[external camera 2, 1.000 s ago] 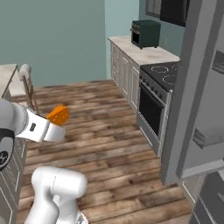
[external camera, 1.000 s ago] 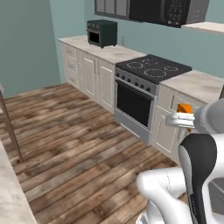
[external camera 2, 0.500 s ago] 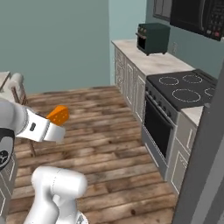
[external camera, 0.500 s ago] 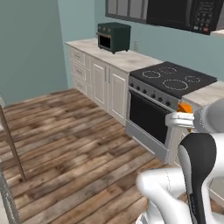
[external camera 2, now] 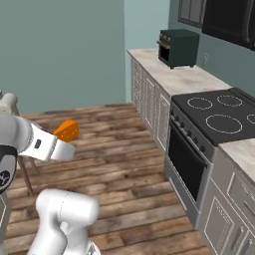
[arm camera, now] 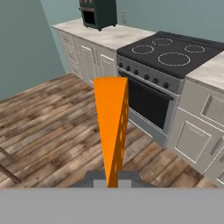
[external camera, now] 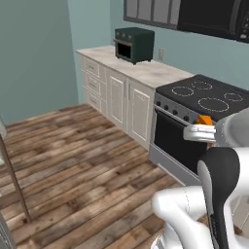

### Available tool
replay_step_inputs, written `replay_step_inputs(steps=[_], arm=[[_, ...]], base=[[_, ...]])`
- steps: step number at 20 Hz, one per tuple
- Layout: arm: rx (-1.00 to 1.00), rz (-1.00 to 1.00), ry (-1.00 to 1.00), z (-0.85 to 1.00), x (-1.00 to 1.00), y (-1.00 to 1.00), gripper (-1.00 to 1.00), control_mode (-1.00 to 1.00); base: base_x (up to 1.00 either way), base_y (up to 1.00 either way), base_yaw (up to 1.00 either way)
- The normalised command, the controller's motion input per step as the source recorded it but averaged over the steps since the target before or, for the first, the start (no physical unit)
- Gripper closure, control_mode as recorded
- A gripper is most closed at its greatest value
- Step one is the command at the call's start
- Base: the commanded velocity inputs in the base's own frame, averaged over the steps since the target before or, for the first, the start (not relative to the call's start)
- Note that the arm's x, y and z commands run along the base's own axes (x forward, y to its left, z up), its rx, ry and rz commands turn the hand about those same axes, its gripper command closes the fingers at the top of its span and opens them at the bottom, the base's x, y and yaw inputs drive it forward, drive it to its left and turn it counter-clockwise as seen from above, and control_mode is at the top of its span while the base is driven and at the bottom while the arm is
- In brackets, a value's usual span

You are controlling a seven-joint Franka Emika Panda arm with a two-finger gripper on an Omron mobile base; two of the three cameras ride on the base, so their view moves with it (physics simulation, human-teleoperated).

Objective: Pick the cheese from the fridge and the cheese grater from the cabinet and place them next to the salad bowl.

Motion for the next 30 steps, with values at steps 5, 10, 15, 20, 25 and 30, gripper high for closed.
replay_step_inputs(steps=[5, 10, 15, 20, 25, 30], arm=[[0.0, 0.0, 0.0, 0.0, 0.0, 0.0, 1.0, 1.0], [0.0, 0.0, 0.0, 0.0, 0.0, 0.0, 1.0, 1.0], [0.0, 0.0, 0.0, 0.0, 0.0, 0.0, 1.0, 1.0], [0.0, 0.0, 0.0, 0.0, 0.0, 0.0, 1.0, 1.0], [0.0, 0.0, 0.0, 0.0, 0.0, 0.0, 1.0, 1.0], [0.0, 0.0, 0.0, 0.0, 0.0, 0.0, 1.0, 1.0]], base=[[0.42, 0.0, 0.0], [0.53, 0.0, 0.21], [0.31, 0.0, 0.45], [0.07, -0.02, 0.57], [0.0, -0.02, 0.6], [0.0, -0.09, 0.65]])
